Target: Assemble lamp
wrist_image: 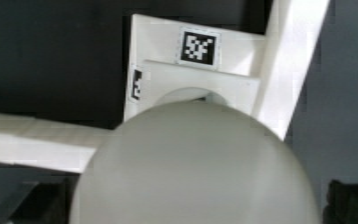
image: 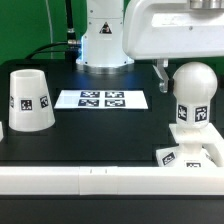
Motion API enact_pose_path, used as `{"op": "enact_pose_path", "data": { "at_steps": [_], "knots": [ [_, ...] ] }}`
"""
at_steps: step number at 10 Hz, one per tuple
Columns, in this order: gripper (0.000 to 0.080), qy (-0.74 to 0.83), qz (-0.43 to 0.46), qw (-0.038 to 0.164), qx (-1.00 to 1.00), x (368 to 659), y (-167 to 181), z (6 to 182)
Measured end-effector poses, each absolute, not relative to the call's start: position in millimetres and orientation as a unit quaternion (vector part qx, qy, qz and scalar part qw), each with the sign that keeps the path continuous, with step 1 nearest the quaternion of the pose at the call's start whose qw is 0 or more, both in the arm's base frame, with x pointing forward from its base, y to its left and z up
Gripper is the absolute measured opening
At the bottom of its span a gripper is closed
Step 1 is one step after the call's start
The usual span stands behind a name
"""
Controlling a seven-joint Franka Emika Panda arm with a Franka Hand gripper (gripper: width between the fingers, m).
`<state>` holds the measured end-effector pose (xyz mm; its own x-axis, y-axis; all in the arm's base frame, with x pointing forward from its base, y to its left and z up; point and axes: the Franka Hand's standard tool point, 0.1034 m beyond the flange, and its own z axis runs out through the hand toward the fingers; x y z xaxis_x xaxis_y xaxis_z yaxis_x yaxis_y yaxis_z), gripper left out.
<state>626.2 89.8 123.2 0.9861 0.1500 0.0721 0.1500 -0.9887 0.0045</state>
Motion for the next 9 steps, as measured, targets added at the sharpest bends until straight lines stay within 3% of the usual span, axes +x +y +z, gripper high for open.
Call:
{"op": "enact_pose_path", "data": {
  "at_steps": [4,6,9],
  "knots": [
    [0.0698,-0.206,-0.036,-0.005,-0.978,626.3,89.0,123.1],
    [0.0698,-0.330,-0.039,-0.024,-0.943,627.4,91.7,123.1],
    [0.0698,-0.436,-0.033,-0.031,-0.899,627.5,91.6,123.7]
  ]
}}
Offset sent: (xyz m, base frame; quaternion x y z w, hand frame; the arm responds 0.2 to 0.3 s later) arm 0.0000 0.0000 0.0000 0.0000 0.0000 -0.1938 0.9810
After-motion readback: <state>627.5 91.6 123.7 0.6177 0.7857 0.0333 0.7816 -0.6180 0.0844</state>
